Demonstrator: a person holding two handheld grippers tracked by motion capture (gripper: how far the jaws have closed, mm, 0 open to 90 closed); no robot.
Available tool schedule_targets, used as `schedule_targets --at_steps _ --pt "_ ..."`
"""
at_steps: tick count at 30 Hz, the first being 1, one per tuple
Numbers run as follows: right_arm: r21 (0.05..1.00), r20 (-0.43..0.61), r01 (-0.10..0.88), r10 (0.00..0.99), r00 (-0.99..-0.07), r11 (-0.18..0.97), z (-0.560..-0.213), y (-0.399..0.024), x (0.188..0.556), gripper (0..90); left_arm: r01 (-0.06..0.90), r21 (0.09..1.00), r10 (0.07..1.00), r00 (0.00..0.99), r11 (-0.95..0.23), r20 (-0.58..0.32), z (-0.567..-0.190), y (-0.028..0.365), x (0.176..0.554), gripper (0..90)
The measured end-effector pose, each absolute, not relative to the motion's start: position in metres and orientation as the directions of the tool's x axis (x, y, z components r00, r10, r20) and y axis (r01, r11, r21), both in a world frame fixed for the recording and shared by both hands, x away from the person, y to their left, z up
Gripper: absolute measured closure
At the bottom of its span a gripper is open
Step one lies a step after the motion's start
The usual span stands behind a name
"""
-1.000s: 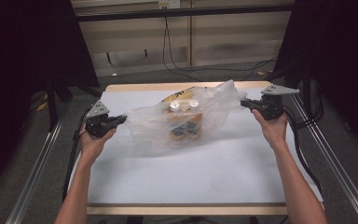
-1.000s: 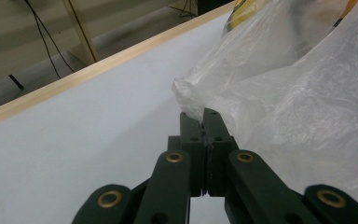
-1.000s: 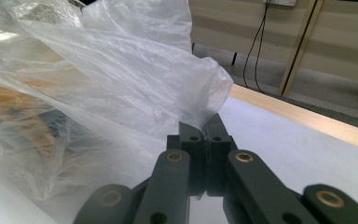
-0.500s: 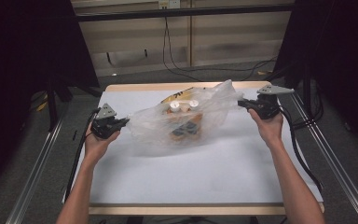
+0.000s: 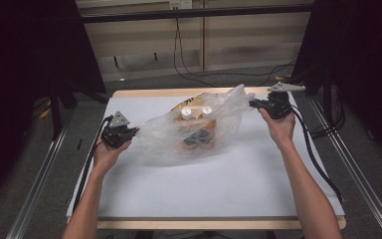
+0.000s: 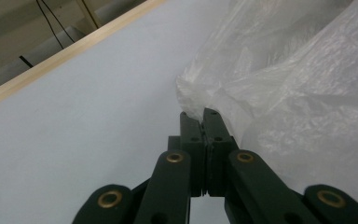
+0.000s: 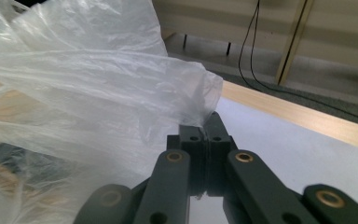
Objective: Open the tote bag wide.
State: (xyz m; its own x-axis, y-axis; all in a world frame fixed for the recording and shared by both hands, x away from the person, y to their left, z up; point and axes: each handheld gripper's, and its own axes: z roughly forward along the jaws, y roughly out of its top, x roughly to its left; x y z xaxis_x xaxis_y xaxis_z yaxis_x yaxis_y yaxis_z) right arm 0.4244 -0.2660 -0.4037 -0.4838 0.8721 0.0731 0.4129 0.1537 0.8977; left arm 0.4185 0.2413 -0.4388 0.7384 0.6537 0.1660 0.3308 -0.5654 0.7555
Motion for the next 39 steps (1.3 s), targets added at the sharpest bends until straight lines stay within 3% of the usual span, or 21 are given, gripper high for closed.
schedule_targets --at_steps 5,14,16,18,26,39 --pt "0.856 0.048 0.474 0.882 -0.470 0.206 -0.410 -0.255 0.438 89.5 0.324 0.709 0.606 0.775 -0.626 0.181 -0.446 0.232 0.418 89.4" --pt "0.764 0.024 0.572 0.873 -0.488 0.298 -0.426 -0.245 0.441 89.8 0.343 0.712 0.594 0.794 -0.613 0.128 -0.452 0.228 0.417 89.4" --pt "0.729 -0.030 0.595 0.885 -0.464 0.337 -0.431 -0.243 0.442 89.9 0.324 0.654 0.561 0.807 -0.684 0.186 -0.453 0.225 0.416 89.4" --pt "0.696 -0.089 0.609 0.887 -0.452 0.380 -0.440 -0.245 0.441 89.9 0.337 0.659 0.576 0.797 -0.673 0.180 -0.456 0.226 0.416 89.5" --pt "0.709 -0.046 0.598 0.871 -0.489 0.374 -0.445 -0.257 0.424 89.9 0.376 0.663 0.609 0.779 -0.647 0.152 -0.459 0.239 0.417 89.5" --pt "0.654 0.021 0.639 0.835 -0.549 0.404 -0.467 -0.270 0.405 90.0 0.361 0.604 0.564 0.805 -0.711 0.183 -0.464 0.237 0.410 89.5"
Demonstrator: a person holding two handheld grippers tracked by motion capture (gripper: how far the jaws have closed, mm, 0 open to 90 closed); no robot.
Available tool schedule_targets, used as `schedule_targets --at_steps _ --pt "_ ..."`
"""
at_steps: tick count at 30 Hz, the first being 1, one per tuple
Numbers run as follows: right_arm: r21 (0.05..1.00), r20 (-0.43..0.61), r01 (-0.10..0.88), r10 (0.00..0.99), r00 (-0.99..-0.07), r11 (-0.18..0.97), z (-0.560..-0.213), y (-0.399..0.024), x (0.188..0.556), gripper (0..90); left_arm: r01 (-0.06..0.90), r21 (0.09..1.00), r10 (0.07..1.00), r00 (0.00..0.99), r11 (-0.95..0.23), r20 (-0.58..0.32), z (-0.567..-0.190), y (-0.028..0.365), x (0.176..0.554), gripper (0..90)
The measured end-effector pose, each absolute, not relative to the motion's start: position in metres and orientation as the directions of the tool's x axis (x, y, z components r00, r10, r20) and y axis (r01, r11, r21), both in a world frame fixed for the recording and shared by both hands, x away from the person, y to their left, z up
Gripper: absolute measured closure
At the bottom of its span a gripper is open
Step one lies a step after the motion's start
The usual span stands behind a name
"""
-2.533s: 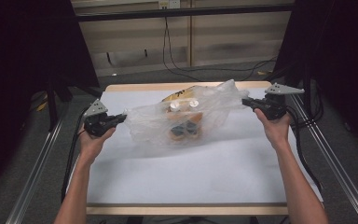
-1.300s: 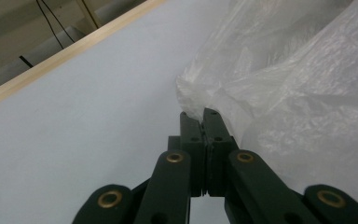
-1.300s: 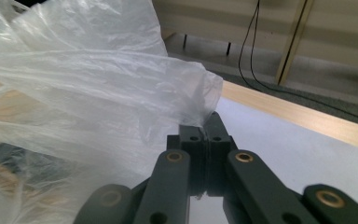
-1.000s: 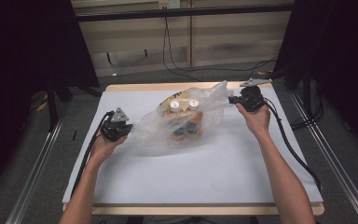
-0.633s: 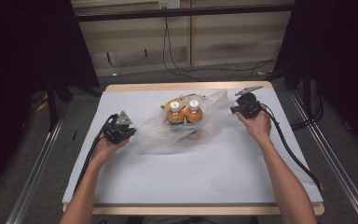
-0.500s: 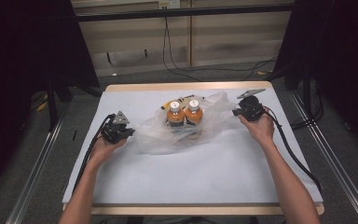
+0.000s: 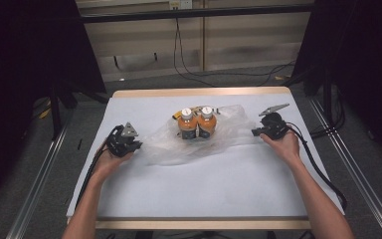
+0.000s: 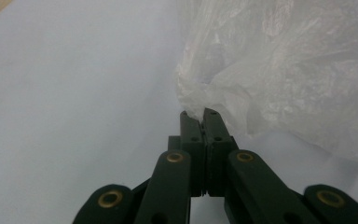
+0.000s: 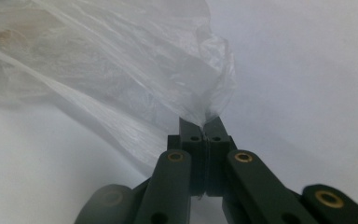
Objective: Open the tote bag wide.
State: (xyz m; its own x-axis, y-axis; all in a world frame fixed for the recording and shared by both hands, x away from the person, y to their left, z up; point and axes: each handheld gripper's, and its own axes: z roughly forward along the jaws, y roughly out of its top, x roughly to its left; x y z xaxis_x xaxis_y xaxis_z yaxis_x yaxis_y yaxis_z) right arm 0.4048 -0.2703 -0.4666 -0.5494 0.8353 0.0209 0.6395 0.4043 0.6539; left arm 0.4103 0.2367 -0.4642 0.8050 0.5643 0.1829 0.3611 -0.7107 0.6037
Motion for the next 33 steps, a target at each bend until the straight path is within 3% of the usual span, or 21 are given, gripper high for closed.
schedule_targets --at_steps 12,17,25,28,29,30,33 --pt "0.634 0.078 0.660 0.816 -0.573 0.403 -0.476 -0.275 0.391 90.0 0.393 0.614 0.566 0.817 -0.685 0.109 -0.470 0.247 0.407 89.5" --pt "0.622 0.066 0.655 0.805 -0.590 0.429 -0.475 -0.277 0.385 90.0 0.369 0.583 0.540 0.829 -0.724 0.145 -0.469 0.248 0.401 89.5" --pt "0.651 0.043 0.611 0.781 -0.623 0.451 -0.478 -0.277 0.382 89.2 0.414 0.628 0.568 0.821 -0.659 0.056 -0.471 0.254 0.404 88.3" --pt "0.665 0.051 0.606 0.783 -0.619 0.436 -0.478 -0.279 0.383 77.8 0.415 0.678 0.582 0.813 -0.607 0.025 -0.466 0.257 0.405 77.3" --pt "0.665 0.051 0.606 0.783 -0.619 0.436 -0.478 -0.279 0.383 77.8 0.415 0.678 0.582 0.813 -0.607 0.025 -0.466 0.257 0.405 72.9" --pt "0.677 0.056 0.598 0.781 -0.622 0.429 -0.478 -0.279 0.382 71.4 0.408 0.692 0.583 0.812 -0.595 0.023 -0.462 0.259 0.405 72.9" --pt "0.726 0.090 0.578 0.781 -0.618 0.374 -0.469 -0.281 0.380 52.9 0.390 0.760 0.594 0.804 -0.519 -0.007 -0.446 0.266 0.403 59.3"
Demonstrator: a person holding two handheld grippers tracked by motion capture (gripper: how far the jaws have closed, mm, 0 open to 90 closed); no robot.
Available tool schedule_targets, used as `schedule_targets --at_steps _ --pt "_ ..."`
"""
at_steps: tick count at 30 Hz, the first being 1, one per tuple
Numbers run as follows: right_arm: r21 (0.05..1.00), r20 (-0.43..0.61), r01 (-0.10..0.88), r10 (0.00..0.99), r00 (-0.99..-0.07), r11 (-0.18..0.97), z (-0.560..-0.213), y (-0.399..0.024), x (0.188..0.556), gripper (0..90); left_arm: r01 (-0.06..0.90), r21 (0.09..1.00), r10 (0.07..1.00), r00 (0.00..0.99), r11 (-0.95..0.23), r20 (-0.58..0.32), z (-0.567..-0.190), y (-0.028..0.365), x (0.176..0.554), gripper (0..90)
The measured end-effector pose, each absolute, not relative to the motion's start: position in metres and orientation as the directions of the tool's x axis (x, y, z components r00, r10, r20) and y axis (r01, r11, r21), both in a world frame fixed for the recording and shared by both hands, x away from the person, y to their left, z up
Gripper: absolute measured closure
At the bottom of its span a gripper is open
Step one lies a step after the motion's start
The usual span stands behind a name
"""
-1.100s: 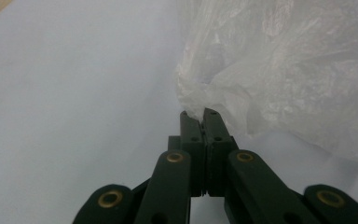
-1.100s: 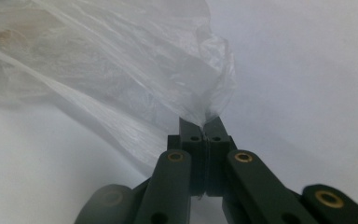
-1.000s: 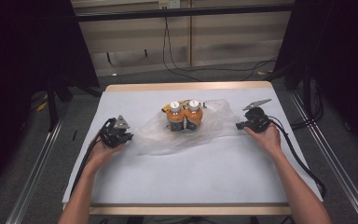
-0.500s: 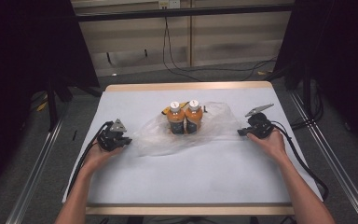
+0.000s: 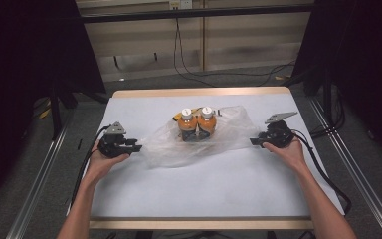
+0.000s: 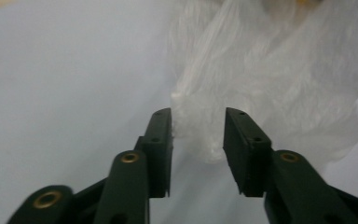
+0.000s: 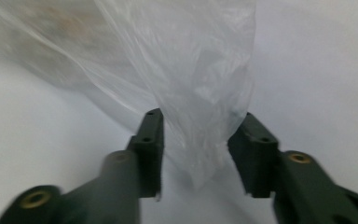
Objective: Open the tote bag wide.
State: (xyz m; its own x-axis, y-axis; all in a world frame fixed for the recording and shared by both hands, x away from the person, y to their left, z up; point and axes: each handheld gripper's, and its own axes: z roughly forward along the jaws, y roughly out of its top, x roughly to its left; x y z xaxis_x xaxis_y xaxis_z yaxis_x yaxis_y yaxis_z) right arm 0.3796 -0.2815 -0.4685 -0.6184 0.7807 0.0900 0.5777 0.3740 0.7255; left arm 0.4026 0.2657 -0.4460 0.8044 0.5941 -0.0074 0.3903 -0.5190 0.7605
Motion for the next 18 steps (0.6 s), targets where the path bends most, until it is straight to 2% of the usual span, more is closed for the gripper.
schedule_targets --at_steps 3,6,10,13,15,16,17,18 --pt "0.775 0.103 0.538 0.772 -0.627 0.334 -0.455 -0.285 0.375 43.7 0.369 0.798 0.599 0.801 -0.476 -0.013 -0.434 0.266 0.399 50.9" --pt "0.810 0.103 0.506 0.777 -0.621 0.297 -0.441 -0.288 0.371 36.1 0.341 0.815 0.592 0.806 -0.468 0.003 -0.426 0.262 0.396 48.0" --pt "0.853 0.103 0.458 0.778 -0.619 0.251 -0.421 -0.289 0.364 35.3 0.310 0.834 0.586 0.810 -0.456 0.020 -0.416 0.254 0.392 47.6" --pt "0.871 0.106 0.425 0.750 -0.653 0.247 -0.412 -0.280 0.361 41.9 0.279 0.853 0.576 0.817 -0.441 0.031 -0.407 0.246 0.388 48.7" --pt "0.869 0.091 0.413 0.732 -0.675 0.272 -0.409 -0.269 0.361 48.2 0.270 0.862 0.556 0.831 -0.429 0.017 -0.404 0.241 0.387 53.1" --pt "0.869 0.091 0.413 0.732 -0.675 0.272 -0.409 -0.269 0.361 48.2 0.270 0.862 0.556 0.831 -0.429 0.017 -0.404 0.241 0.387 56.6" --pt "0.867 0.081 0.396 0.701 -0.709 0.301 -0.409 -0.256 0.362 57.9 0.255 0.860 0.532 0.847 -0.441 0.022 -0.403 0.235 0.386 60.2" --pt "0.864 0.077 0.394 0.692 -0.718 0.312 -0.409 -0.251 0.362 62.6 0.251 0.859 0.515 0.857 -0.446 0.016 -0.404 0.230 0.386 65.1"
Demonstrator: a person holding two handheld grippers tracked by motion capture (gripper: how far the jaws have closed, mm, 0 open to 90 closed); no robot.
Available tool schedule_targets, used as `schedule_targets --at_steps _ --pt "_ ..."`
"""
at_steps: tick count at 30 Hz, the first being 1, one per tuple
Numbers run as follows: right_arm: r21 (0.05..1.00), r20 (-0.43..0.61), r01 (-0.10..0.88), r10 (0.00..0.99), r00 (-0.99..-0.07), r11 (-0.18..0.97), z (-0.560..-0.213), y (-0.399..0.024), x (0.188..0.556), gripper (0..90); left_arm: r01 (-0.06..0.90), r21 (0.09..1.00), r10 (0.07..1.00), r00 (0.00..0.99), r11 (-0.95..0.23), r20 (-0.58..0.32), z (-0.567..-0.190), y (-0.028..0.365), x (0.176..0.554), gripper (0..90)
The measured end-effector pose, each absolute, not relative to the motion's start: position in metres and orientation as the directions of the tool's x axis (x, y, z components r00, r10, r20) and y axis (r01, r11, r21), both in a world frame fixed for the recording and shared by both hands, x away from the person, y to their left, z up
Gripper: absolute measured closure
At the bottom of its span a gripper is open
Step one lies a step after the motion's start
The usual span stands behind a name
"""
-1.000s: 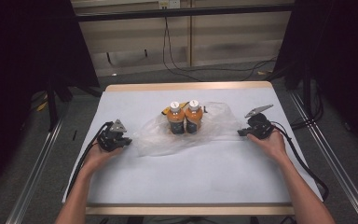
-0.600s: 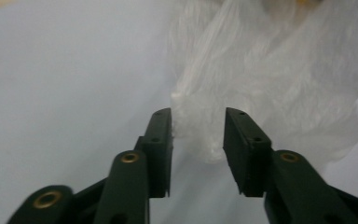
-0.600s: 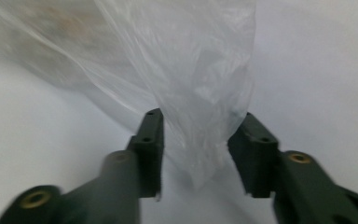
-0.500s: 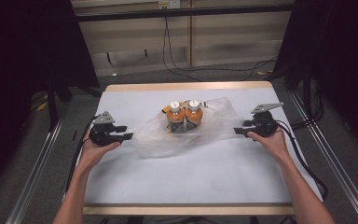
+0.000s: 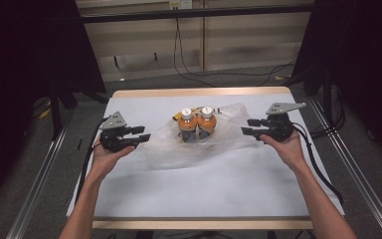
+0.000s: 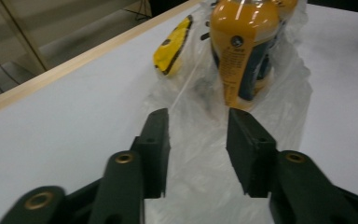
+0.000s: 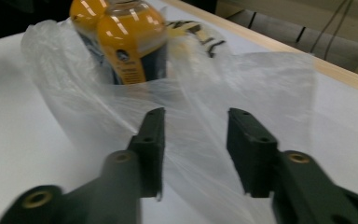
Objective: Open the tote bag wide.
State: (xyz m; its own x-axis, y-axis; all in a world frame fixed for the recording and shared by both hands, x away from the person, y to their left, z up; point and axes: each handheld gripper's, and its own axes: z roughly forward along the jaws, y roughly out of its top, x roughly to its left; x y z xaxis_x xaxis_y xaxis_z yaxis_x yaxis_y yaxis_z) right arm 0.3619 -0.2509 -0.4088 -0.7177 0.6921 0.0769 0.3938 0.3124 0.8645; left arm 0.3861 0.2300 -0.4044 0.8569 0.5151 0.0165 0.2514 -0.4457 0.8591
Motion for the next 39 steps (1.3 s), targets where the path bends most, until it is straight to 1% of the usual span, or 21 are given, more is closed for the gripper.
schedule_targets --at_steps 1,4,6,8,10,12,13,15,19,24,25,26,27,30,32,34,36,37,39 --pt "0.863 0.068 0.385 0.679 -0.731 0.328 -0.408 -0.246 0.363 68.7 0.248 0.854 0.503 0.864 -0.457 0.018 -0.406 0.224 0.386 70.6" --pt "0.860 0.065 0.375 0.654 -0.754 0.346 -0.408 -0.234 0.369 84.6 0.233 0.838 0.473 0.880 -0.493 0.034 -0.409 0.210 0.389 77.7" --pt "0.862 0.073 0.376 0.651 -0.755 0.339 -0.407 -0.230 0.375 90.0 0.235 0.832 0.451 0.892 -0.503 0.021 -0.411 0.199 0.392 79.8" --pt "0.868 0.099 0.377 0.631 -0.770 0.324 -0.407 -0.224 0.382 90.0 0.238 0.833 0.449 0.893 -0.499 0.014 -0.412 0.194 0.394 82.9" --pt "0.861 0.098 0.382 0.627 -0.773 0.336 -0.408 -0.217 0.389 90.0 0.237 0.820 0.425 0.905 -0.521 0.009 -0.415 0.175 0.400 84.9" --pt "0.860 0.107 0.385 0.619 -0.778 0.334 -0.411 -0.211 0.396 90.0 0.229 0.814 0.413 0.911 -0.534 0.014 -0.418 0.164 0.403 85.5" --pt "0.858 0.105 0.384 0.617 -0.780 0.340 -0.412 -0.208 0.400 90.0 0.217 0.800 0.400 0.916 -0.559 0.031 -0.418 0.158 0.406 86.0" --pt "0.855 0.113 0.390 0.611 -0.783 0.341 -0.414 -0.202 0.407 90.0 0.230 0.804 0.392 0.920 -0.549 0.004 -0.421 0.149 0.410 86.2" --pt "0.843 0.105 0.392 0.602 -0.792 0.368 -0.413 -0.191 0.416 90.0 0.232 0.779 0.369 0.929 -0.583 0.000 -0.427 0.137 0.416 88.8" --pt "0.827 0.109 0.408 0.602 -0.791 0.388 -0.414 -0.184 0.427 90.0 0.241 0.768 0.371 0.929 -0.594 -0.005 -0.433 0.136 0.418 88.2" --pt "0.814 0.111 0.420 0.601 -0.791 0.402 -0.418 -0.180 0.432 90.0 0.236 0.739 0.381 0.924 -0.631 0.031 -0.436 0.135 0.418 87.7" --pt "0.814 0.111 0.420 0.601 -0.791 0.402 -0.418 -0.180 0.432 90.0 0.236 0.739 0.381 0.924 -0.631 0.031 -0.436 0.135 0.418 87.5" --pt "0.792 0.116 0.434 0.592 -0.798 0.429 -0.425 -0.177 0.435 90.0 0.260 0.747 0.391 0.921 -0.612 0.000 -0.441 0.135 0.421 87.5" --pt "0.761 0.107 0.448 0.591 -0.799 0.469 -0.433 -0.172 0.437 90.0 0.261 0.723 0.382 0.924 -0.639 0.005 -0.445 0.133 0.423 87.4" --pt "0.744 0.097 0.453 0.591 -0.800 0.491 -0.439 -0.169 0.440 90.0 0.253 0.703 0.382 0.924 -0.665 0.028 -0.450 0.132 0.423 87.5" --pt "0.729 0.106 0.465 0.588 -0.802 0.503 -0.445 -0.168 0.443 90.0 0.254 0.690 0.381 0.924 -0.677 0.034 -0.452 0.131 0.422 87.8" --pt "0.720 0.092 0.464 0.592 -0.801 0.517 -0.448 -0.166 0.444 90.0 0.264 0.674 0.386 0.922 -0.690 0.034 -0.456 0.130 0.422 88.1" --pt "0.688 0.080 0.475 0.593 -0.801 0.549 -0.455 -0.164 0.445 90.0 0.263 0.661 0.382 0.924 -0.703 0.038 -0.460 0.129 0.423 88.1" --pt "0.658 0.052 0.474 0.592 -0.804 0.586 -0.461 -0.163 0.447 90.0 0.263 0.627 0.386 0.920 -0.734 0.066 -0.463 0.126 0.423 88.2"
